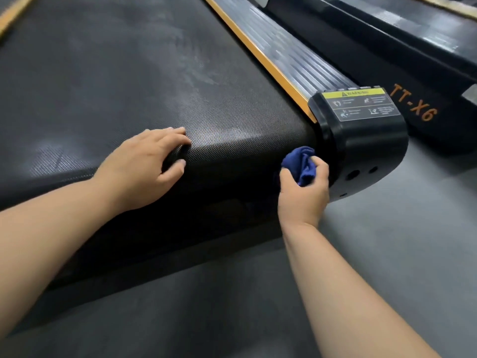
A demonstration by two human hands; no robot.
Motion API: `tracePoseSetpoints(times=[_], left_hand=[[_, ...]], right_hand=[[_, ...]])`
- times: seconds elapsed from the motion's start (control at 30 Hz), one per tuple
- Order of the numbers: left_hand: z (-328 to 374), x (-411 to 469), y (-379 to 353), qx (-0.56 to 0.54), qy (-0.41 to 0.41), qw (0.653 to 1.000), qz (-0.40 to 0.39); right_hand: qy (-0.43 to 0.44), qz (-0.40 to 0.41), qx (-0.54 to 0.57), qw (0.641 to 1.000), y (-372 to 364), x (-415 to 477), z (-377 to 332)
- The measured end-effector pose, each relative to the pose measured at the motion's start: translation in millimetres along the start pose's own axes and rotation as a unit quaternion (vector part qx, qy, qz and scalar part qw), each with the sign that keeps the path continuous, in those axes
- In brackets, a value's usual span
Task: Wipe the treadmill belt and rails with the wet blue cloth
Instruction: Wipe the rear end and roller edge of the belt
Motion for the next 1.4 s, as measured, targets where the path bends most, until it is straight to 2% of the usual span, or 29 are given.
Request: tracePoseSetpoints(times=[0.1, 0.2, 0.3, 0.37, 0.53, 0.6, 0.67, 0.73, 0.83, 0.93, 1.03, 1.1, 1.17, 1.27, 1.4], left_hand=[[4.1, 1.4, -0.9, -0.012, 0.011, 1.0, -0.003], [1.6, 0.8, 1.1, -0.017, 0.0, 1.0, -0.006], [-1.6, 3.2, 2.8, -0.04, 0.015, 0.999, -0.004], [0.7, 6.7, 2.5, -0.048, 0.02, 0.999, 0.003], [-1.0, 6.6, 5.3, -0.096, 0.029, 0.995, 0.012], [-7.9, 2.3, 8.5, -0.092, 0.039, 0.995, 0.013], [-17.0, -6.8, 13.9, -0.056, 0.05, 0.997, 0.035], [-25.9, -20.8, 19.5, -0.027, 0.061, 0.995, 0.067], [-33.4, -35.3, 20.0, -0.012, 0.062, 0.996, 0.059], [-33.2, -33.3, 19.1, -0.029, 0.076, 0.995, 0.063], [-33.2, -29.9, 20.1, -0.039, 0.087, 0.992, 0.082], [-37.9, -30.2, 19.7, -0.064, 0.076, 0.992, 0.072], [-42.8, -33.3, 20.1, -0.101, 0.071, 0.991, 0.057], [-43.1, -39.7, 21.2, -0.123, 0.065, 0.989, 0.051], [-41.3, -38.4, 20.9, -0.132, 0.066, 0.988, 0.052]], right_hand=[[-0.015, 0.059, 0.038, 0.997, -10.9, -0.5, -5.1], [0.004, 0.07, 0.056, 0.996, -16.1, -9.1, -12.5], [0.082, 0.029, 0.047, 0.995, -29.8, -41.3, -26.4], [0.1, -0.012, 0.045, 0.994, -41.6, -59.9, -34.4], [0.183, -0.155, 0.019, 0.971, -52.0, -94.3, -48.6], [0.161, -0.103, 0.024, 0.981, -41.9, -73.9, -47.5], [0.075, 0.001, 0.047, 0.996, -25.5, -35.9, -45.2], [0.007, 0.036, 0.043, 0.998, -16.7, -9.4, -43.1], [0.086, -0.007, -0.027, 0.996, -27.0, -25.4, -47.1], [0.151, -0.053, -0.018, 0.987, -52.1, -77.8, -52.5], [0.199, -0.134, 0.0, 0.971, -75.8, -132.0, -61.9], [0.227, -0.172, 0.007, 0.959, -75.8, -137.9, -62.4], [0.219, -0.128, -0.001, 0.967, -58.8, -107.8, -52.6], [0.13, 0.012, -0.024, 0.991, -27.0, -47.8, -40.9], [0.142, -0.009, -0.027, 0.99, -43.6, -63.2, -44.4]])
Point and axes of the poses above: each hand's wrist, its own x-axis towards the middle knuckle, its own y-axis out of the back of the hand, z = x × y, the point moved 4 cm from there along x, towards the middle knuckle, and after that the axes turned 2 degrees about -y, right-handed, at the moved point
